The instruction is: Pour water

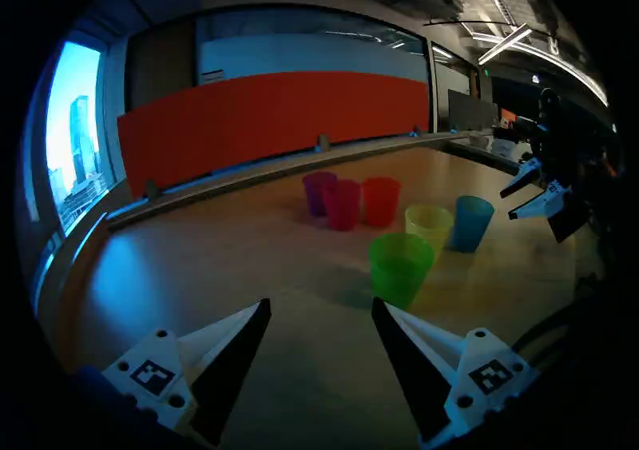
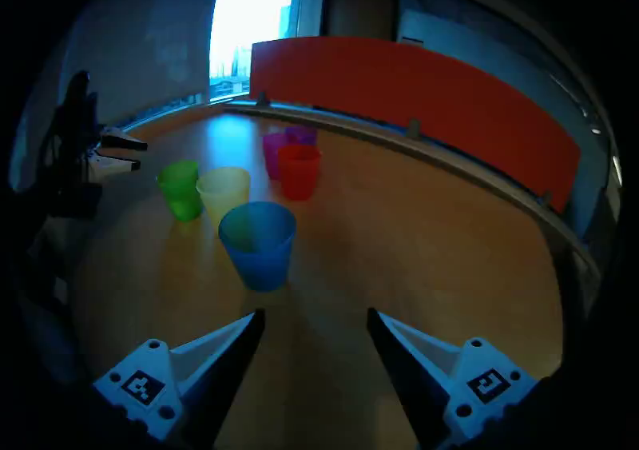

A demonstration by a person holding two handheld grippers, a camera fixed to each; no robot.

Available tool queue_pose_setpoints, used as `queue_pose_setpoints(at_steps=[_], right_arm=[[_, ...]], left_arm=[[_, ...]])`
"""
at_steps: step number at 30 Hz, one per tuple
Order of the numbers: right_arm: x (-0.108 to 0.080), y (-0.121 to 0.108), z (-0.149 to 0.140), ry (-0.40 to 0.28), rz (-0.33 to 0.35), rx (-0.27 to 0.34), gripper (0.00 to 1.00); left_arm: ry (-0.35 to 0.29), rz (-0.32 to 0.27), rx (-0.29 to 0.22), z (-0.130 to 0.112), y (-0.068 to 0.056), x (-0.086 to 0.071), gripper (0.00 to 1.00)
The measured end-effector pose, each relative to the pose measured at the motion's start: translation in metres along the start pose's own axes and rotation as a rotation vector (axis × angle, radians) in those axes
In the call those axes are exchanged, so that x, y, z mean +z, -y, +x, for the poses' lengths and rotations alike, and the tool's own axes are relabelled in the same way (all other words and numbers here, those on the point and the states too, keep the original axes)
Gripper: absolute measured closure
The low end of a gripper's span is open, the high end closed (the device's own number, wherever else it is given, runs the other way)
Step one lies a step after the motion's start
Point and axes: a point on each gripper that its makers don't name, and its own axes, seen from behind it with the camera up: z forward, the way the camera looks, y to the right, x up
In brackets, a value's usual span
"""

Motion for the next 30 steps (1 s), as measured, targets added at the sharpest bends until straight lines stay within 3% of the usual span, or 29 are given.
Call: queue_pose_setpoints(at_steps=[14,23,30], right_arm=[[-0.025,-0.014,0.026,-0.145,-0.172,-0.007,0.01],[-0.035,-0.033,0.061,-0.309,-0.297,0.058,0.01],[-0.039,-0.044,0.075,-0.386,-0.362,0.082,0.01]], left_arm=[[-0.109,0.139,-0.070,0.007,0.031,-0.027,0.06],[-0.172,0.178,-0.091,0.020,0.036,-0.041,0.06],[-0.218,0.203,-0.095,0.033,0.039,-0.048,0.06]])
